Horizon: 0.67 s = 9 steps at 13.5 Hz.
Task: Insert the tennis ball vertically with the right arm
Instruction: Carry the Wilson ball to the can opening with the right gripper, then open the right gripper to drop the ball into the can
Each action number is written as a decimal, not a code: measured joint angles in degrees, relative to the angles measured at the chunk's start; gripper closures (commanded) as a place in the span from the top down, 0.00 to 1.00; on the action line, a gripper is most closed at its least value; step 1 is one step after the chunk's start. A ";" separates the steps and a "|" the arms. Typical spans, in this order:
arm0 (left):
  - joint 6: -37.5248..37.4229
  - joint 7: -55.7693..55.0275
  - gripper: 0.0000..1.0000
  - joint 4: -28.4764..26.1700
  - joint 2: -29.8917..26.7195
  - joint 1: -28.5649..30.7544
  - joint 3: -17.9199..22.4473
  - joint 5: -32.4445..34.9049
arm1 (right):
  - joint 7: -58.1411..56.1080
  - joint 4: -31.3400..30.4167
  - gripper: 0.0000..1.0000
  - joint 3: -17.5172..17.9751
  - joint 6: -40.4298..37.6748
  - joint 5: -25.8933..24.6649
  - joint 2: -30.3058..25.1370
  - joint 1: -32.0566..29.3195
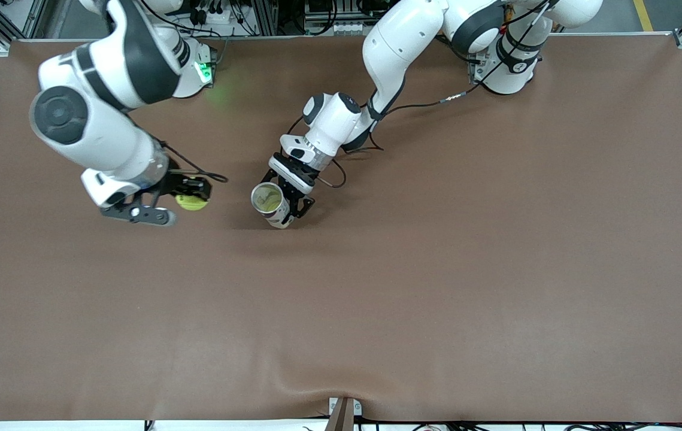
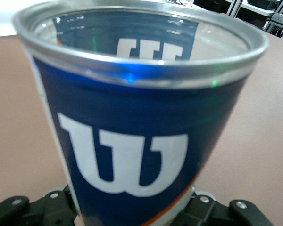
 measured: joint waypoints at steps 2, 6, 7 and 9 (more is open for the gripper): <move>0.00 0.00 0.77 0.00 0.00 0.00 0.00 0.00 | 4.89 -0.19 0.00 0.08 1.92 0.01 0.38 2.77; 0.00 0.00 0.77 0.00 0.00 0.00 0.00 0.00 | 13.59 -0.53 0.00 0.12 6.16 -0.03 2.44 7.75; 0.00 0.00 0.77 0.00 0.00 0.00 0.00 0.00 | 14.90 -0.56 0.00 0.13 6.80 -0.05 3.12 8.65; 0.00 0.00 0.77 0.00 0.01 0.00 0.00 0.00 | 15.77 -0.94 0.00 0.12 7.50 -0.06 4.11 9.41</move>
